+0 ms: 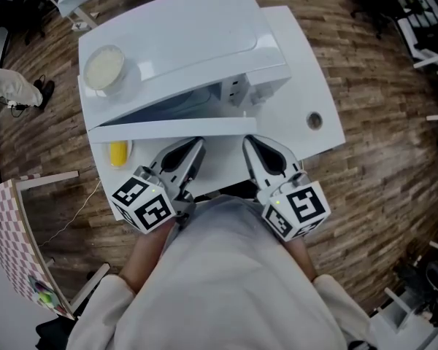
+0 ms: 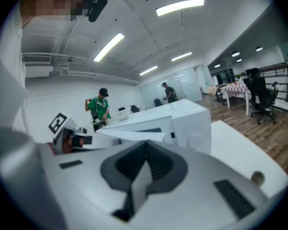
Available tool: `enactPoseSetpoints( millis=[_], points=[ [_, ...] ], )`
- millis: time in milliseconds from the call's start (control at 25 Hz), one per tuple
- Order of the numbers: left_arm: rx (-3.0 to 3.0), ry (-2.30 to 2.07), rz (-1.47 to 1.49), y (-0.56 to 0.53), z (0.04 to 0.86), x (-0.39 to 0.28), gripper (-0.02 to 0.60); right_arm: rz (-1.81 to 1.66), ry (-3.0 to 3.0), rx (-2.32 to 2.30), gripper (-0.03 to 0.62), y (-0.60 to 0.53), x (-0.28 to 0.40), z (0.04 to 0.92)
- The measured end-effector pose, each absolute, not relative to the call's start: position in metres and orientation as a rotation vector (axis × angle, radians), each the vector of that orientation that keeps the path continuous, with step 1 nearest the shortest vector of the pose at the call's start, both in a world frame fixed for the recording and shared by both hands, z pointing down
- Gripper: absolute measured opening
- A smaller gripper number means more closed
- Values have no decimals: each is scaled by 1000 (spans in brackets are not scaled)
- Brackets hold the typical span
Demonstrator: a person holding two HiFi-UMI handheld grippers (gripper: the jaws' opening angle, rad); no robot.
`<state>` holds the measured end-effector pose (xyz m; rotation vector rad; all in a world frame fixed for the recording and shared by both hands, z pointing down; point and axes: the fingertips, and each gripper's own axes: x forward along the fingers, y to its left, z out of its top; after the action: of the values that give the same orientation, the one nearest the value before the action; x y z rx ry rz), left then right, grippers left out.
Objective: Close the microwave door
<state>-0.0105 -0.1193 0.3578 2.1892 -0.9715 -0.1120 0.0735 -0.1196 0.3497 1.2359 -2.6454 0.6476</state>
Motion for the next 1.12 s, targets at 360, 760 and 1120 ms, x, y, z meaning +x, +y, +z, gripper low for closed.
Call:
enactPoseSetpoints(
  millis=[360,760,1120],
  points=[
    [2164,-1025,-139,-126,359,-7,17,631,-2671,1167,23,-130,75,351],
    [2151,-1069,-154,-134,359,-2,17,620,-2686,1116,23,-141,77,353],
    [2120,-1101,-196,-141,363,2,17,615,-2705,1060,23,-154,78,358]
  ],
)
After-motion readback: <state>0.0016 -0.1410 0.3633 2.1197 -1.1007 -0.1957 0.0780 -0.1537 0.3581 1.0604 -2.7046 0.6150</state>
